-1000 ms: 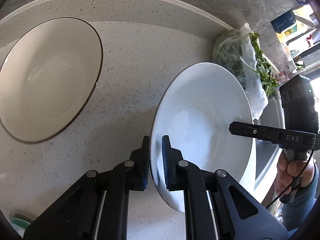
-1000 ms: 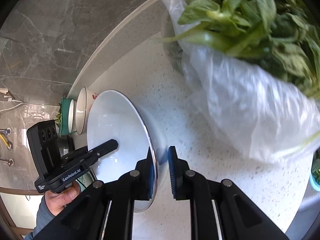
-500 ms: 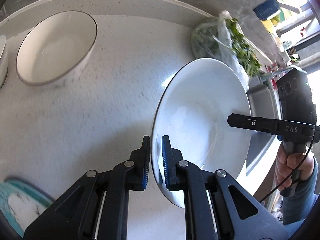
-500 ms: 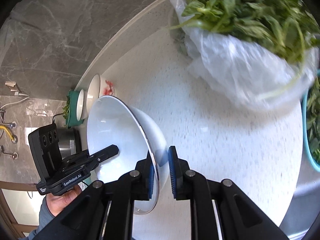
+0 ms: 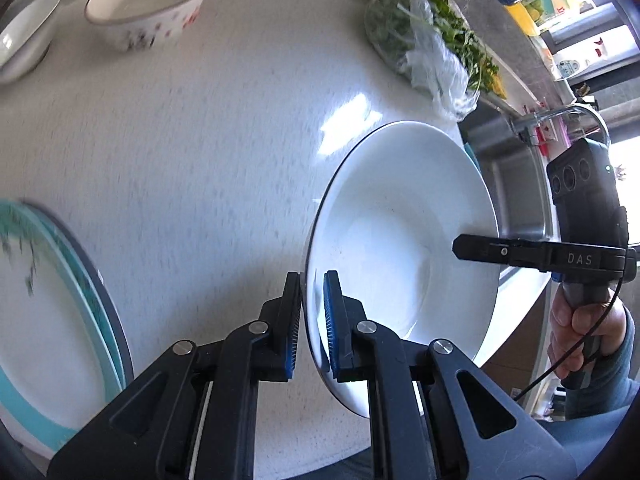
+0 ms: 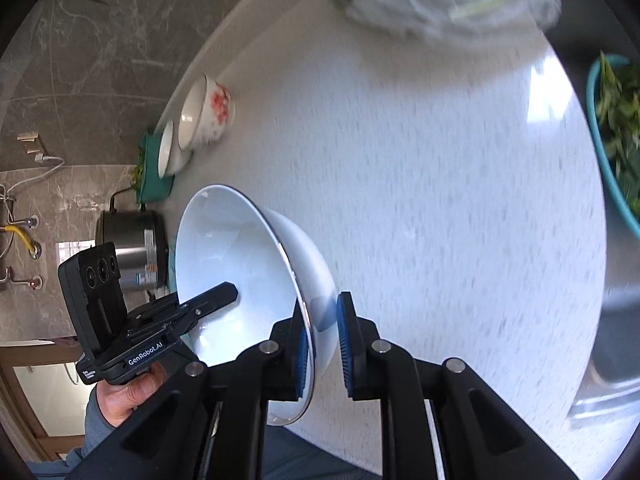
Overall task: Organize plates and bowls
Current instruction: 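Lower the white bowl onto the counter and open both grippers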
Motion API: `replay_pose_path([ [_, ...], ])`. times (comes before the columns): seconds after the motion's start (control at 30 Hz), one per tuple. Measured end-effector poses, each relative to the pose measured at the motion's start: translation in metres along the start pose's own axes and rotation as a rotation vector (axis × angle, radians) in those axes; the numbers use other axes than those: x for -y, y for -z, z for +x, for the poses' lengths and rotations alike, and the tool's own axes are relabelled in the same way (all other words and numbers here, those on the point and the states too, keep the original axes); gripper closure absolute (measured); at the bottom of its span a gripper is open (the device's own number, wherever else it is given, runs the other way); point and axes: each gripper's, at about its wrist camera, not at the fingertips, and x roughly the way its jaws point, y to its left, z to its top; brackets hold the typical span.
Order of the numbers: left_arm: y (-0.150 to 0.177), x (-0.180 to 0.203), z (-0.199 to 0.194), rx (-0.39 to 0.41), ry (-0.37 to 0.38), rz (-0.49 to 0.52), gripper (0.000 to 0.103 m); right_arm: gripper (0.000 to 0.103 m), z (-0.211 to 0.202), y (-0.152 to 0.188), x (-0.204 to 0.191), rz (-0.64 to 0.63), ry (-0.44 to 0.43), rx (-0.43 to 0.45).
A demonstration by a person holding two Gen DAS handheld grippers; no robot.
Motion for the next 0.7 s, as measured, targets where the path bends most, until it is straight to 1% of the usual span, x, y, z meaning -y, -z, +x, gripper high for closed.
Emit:
replay_pose_path([
  [0.07, 0.011, -0.002, 0.006, -0.011, -0.003, -0.014, 0.094, 0.087, 0.007, 0.007, 0.004, 0.009, 0.004, -0.017],
  [0.17, 0.025, -0.002, 0.016, -0.017, -0.009, -0.016, 0.094, 0.087, 0.009, 0.016, 0.011, 0.01, 0.015, -0.02],
  [0.37, 0.04, -0.001, 0.029, -0.012, -0.015, -0.012, 0.094, 0.087, 0.009, 0.021, 0.021, 0.001, 0.037, -0.013],
  [0.5, 0.041, 0.0, 0.039, -0.021, -0.029, -0.013, 0.094, 0.087, 0.011, 0.024, 0.025, -0.012, 0.051, -0.01],
  [0.7, 0.041, 0.001, 0.046, -0.012, -0.028, -0.03, 0.094, 0.086, 0.013, 0.029, 0.032, -0.009, 0.031, -0.004],
])
